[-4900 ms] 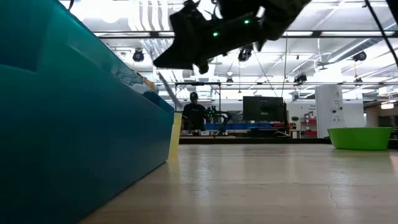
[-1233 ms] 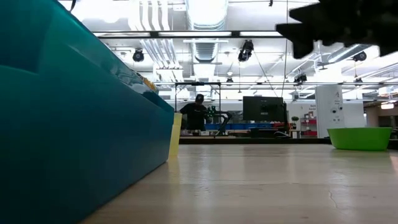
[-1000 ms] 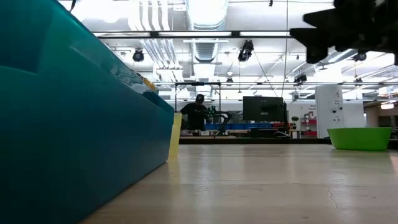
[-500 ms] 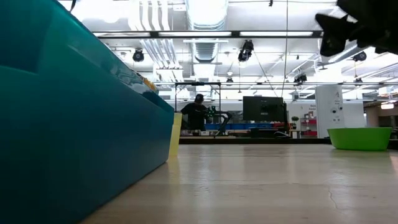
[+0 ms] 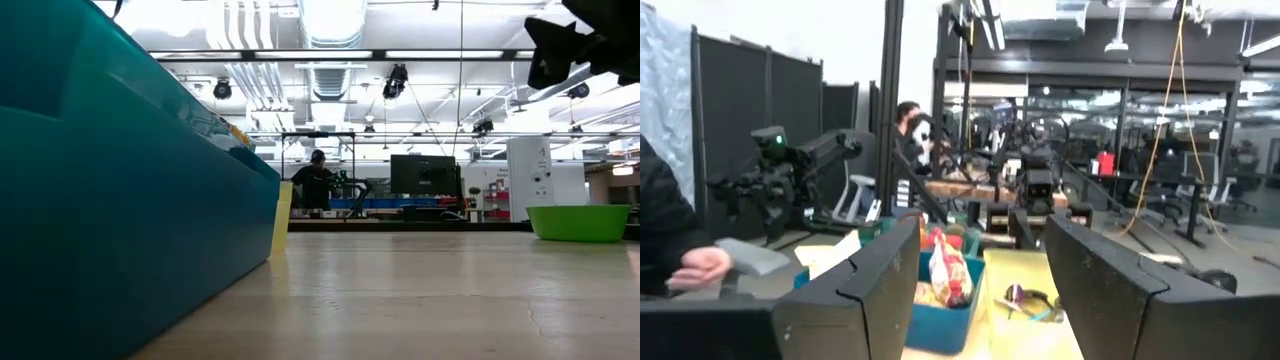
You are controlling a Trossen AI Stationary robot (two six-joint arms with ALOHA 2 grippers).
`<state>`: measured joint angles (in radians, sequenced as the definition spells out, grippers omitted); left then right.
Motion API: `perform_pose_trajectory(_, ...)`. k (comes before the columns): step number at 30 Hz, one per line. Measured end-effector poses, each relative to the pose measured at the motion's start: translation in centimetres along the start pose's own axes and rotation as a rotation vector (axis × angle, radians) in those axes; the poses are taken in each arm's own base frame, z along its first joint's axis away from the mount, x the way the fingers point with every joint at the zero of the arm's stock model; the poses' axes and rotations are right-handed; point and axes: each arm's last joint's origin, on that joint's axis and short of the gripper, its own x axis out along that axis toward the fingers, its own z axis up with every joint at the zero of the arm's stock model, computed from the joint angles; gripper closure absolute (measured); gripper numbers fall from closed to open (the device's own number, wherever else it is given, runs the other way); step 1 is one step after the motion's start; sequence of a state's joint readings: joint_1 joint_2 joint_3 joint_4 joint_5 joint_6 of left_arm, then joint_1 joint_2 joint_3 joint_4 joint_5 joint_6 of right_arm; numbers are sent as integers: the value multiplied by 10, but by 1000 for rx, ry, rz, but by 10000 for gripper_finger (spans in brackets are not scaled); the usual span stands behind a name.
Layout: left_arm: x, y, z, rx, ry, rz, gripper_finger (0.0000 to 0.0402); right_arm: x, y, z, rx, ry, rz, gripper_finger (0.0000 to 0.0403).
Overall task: Pick & Place Food Item
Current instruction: Return to Home Position
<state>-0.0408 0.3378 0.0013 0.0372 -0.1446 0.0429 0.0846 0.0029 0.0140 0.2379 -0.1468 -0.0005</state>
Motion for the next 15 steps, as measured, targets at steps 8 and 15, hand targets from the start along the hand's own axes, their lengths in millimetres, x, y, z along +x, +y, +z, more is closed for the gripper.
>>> perform_pose_trajectory(8,0,0,0,0,0,0,212,0,-1,-1,19,14,-29,190)
perform_pose_trajectory(15,0,0,0,0,0,0,212,0,-1,-1,12,13,-37,190)
